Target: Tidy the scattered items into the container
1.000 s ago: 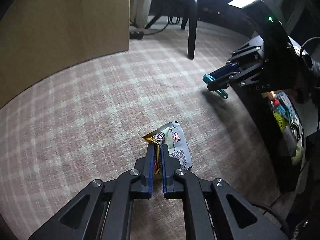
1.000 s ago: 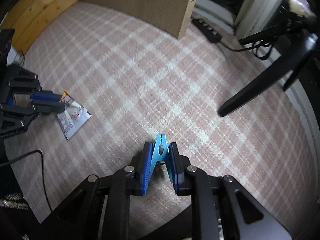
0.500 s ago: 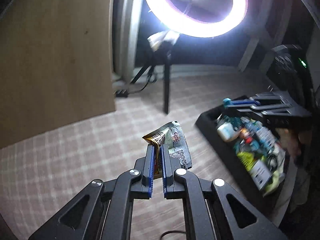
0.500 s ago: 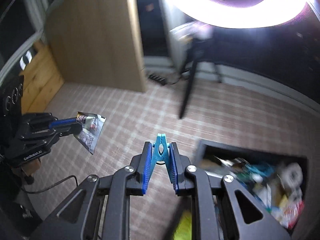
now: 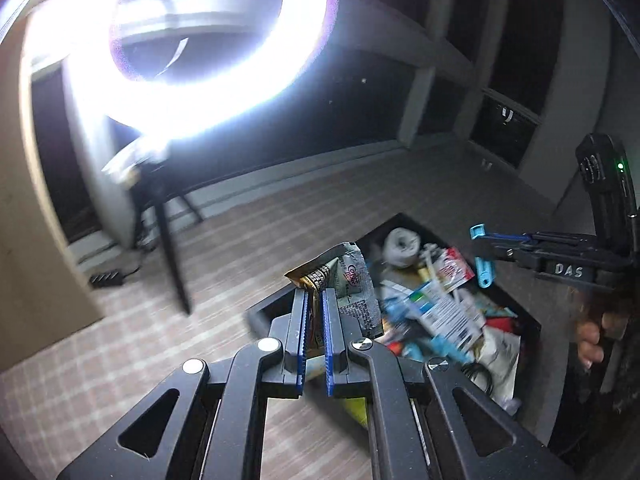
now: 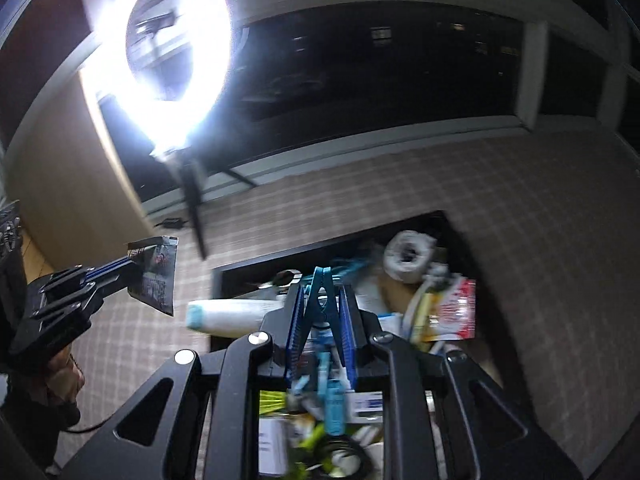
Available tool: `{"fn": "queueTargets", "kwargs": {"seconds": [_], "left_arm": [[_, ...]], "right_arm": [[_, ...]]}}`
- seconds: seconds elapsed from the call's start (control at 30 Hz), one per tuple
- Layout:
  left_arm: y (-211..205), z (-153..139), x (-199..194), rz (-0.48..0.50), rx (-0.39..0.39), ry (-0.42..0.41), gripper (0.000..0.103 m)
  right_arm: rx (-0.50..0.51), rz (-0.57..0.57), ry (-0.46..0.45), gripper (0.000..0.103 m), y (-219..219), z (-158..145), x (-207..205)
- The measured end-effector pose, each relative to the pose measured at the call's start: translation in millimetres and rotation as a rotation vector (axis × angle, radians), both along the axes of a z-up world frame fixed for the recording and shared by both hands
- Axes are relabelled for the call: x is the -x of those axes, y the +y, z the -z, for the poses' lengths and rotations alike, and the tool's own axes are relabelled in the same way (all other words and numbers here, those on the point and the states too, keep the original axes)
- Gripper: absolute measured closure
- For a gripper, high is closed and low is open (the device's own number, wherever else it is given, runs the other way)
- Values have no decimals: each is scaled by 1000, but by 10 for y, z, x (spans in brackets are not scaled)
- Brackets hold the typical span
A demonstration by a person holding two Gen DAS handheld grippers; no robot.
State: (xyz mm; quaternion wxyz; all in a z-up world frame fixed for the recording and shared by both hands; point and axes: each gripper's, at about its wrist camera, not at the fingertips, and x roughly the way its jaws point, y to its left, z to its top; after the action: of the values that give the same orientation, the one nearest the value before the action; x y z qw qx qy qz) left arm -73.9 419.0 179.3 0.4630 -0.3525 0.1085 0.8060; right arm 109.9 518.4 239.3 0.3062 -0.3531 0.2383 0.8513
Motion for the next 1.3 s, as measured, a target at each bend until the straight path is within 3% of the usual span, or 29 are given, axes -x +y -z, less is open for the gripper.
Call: {"fn": "queueTargets", "kwargs": {"seconds": [0.2,0.23,0.27,0.3,0.33,0.43,0.83,1.3], "left_arm": [[412,-11,-185,60,5,24,95],[456,-16,-197,64,6,29,83],[500,-8,-199,68,16,28,50],[530,2,-198,71,23,25,35],[541,7,-207,72,20,29,25],[532,14,-237,66,24,53,26],[143,-184,-187,-6,32,59,26],[-1018,-679,-402,-237,19,168,26]], "right_arm": [[-13,50,-22,84,130,36,-135],[-14,60,-23,82,155,46,-155],[-22,81,-30,68,169,54,-169],[-43,121,-35,51,172,30,-219],[-63,138,-28,47,165,10,-252],[-94,161,-16,46,145,-56,-329],[-41,129,19,46,29,-131,-276],[-103,-45,85,42,-891,-518,37]]}}
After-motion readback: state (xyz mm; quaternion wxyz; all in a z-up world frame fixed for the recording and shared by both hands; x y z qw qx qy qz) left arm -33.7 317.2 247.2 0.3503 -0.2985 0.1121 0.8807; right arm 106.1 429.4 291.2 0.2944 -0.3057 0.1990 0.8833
